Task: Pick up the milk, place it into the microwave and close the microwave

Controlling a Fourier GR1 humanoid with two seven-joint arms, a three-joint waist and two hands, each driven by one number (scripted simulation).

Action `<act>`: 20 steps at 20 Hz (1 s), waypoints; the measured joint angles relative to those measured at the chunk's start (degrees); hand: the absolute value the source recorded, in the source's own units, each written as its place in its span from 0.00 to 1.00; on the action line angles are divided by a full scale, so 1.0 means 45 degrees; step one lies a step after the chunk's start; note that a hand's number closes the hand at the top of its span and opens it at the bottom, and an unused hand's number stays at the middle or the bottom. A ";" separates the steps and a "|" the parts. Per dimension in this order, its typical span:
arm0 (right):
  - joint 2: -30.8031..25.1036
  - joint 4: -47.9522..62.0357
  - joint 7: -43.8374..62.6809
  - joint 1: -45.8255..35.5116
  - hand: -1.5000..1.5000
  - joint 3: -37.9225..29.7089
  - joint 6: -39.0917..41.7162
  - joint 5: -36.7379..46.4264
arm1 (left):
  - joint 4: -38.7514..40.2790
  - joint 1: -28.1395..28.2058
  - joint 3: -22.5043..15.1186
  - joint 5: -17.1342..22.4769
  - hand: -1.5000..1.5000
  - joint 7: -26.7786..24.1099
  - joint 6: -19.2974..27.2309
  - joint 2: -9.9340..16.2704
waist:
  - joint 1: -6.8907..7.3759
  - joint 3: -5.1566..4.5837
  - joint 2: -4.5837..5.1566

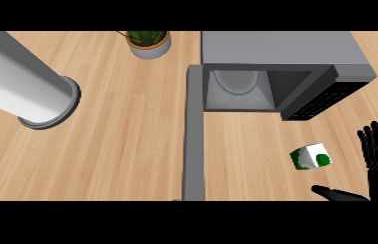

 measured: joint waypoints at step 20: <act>-0.1650 1.2142 -0.7204 -0.3619 0.00 -0.0902 -0.1169 0.2159 | -0.0236 0.0724 0.1679 0.1855 0.00 0.1027 -0.1196 -0.0410 | 0.0059 0.0016 0.0023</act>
